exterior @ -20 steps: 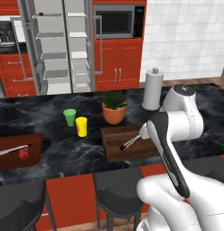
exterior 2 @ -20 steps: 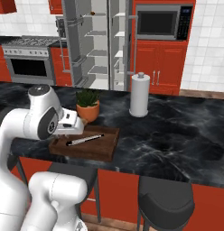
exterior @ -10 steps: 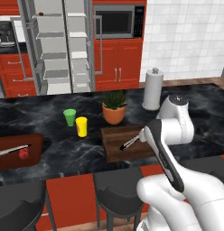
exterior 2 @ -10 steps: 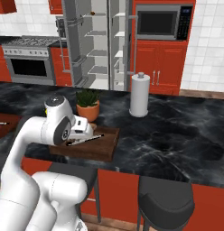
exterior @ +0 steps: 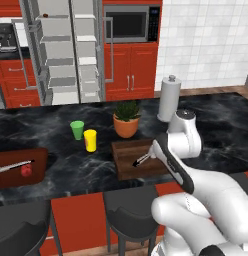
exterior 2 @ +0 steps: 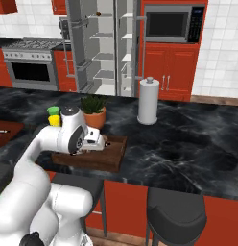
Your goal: Gather the bell pepper and tomato from the fridge and place them on a tray on the dining counter. Then gather the chicken drumsticks from the fridge and place them on the other tray.
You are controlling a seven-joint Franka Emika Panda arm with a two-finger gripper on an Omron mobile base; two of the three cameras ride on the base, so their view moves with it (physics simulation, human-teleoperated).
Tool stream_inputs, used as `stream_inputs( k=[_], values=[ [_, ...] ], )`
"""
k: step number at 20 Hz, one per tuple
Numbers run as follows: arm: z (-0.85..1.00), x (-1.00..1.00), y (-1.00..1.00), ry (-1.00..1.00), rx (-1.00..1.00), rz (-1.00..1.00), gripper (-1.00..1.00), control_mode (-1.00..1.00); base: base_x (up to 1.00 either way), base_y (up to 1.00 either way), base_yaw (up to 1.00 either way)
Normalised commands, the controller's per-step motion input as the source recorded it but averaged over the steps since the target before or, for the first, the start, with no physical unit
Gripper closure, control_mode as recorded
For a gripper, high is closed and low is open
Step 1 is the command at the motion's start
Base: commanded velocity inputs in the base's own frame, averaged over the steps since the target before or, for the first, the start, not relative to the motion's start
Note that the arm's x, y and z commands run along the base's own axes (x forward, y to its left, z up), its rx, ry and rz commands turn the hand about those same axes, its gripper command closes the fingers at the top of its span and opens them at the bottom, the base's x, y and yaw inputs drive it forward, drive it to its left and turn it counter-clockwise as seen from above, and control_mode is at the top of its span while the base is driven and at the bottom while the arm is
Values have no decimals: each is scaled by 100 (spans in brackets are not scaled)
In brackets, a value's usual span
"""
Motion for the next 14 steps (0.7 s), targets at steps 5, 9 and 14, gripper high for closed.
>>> stream_inputs(
  k=[5,9,14],
  values=[
    [-39,47,0,3,0,0,100,-100,0,0,0],
    [-43,39,0,0,0,0,100,-100,0,0,0],
    [-37,11,0,0,0,0,100,-100,0,0,0]
  ],
)
